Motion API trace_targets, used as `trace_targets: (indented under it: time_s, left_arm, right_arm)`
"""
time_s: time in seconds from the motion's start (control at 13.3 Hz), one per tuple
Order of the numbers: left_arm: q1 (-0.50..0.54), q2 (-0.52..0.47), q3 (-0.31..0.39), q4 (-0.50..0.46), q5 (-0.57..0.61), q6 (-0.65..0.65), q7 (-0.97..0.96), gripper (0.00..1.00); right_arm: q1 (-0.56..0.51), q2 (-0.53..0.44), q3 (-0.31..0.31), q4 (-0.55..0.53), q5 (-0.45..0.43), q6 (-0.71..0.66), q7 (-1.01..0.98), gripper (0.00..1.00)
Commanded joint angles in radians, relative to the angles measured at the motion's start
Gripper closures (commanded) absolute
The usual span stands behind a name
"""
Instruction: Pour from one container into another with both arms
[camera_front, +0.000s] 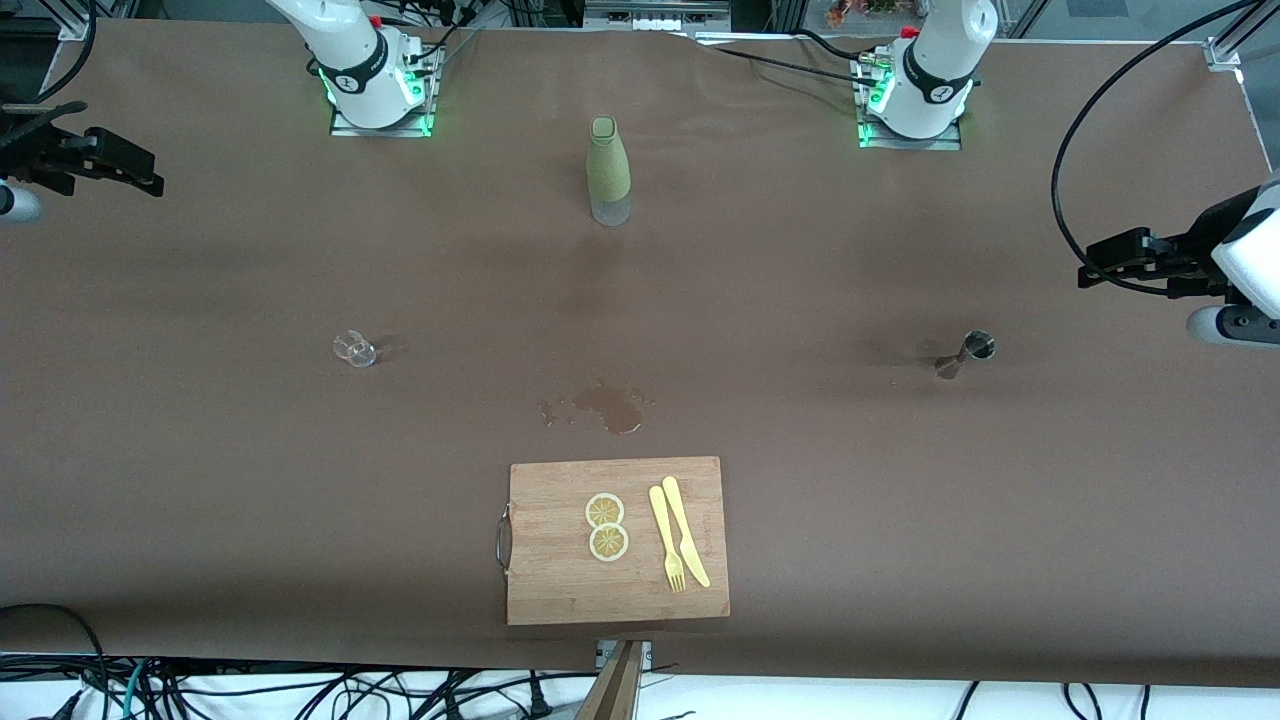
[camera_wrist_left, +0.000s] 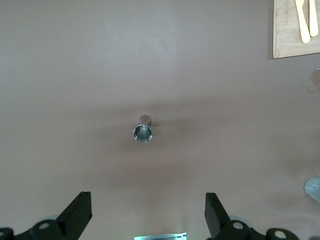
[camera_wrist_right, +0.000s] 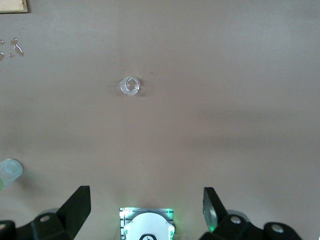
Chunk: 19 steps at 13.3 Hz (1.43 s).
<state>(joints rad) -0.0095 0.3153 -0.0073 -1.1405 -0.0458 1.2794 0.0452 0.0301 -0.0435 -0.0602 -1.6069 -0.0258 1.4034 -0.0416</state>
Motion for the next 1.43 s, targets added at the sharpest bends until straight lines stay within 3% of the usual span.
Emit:
trace_targets:
  time_s: [0.0,0.53,1.36]
  left_arm:
    - [0.003,-0.025,-0.01,-0.03,0.018,0.02,-0.013,0.0]
    - [0.002,-0.024,-0.01,-0.03,0.021,0.02,-0.013,0.0]
    - [0.002,-0.024,-0.01,-0.03,0.018,0.018,-0.013,0.0]
  right_arm:
    - [-0.007,0.016,-0.001,0.03,0.018,-0.012,-0.015,0.0]
    - [0.004,0.045,0.006,0.028,0.021,-0.021,-0.064,0.0]
    - [0.002,0.043,0.005,0.03,0.041,-0.02,0.032,0.0]
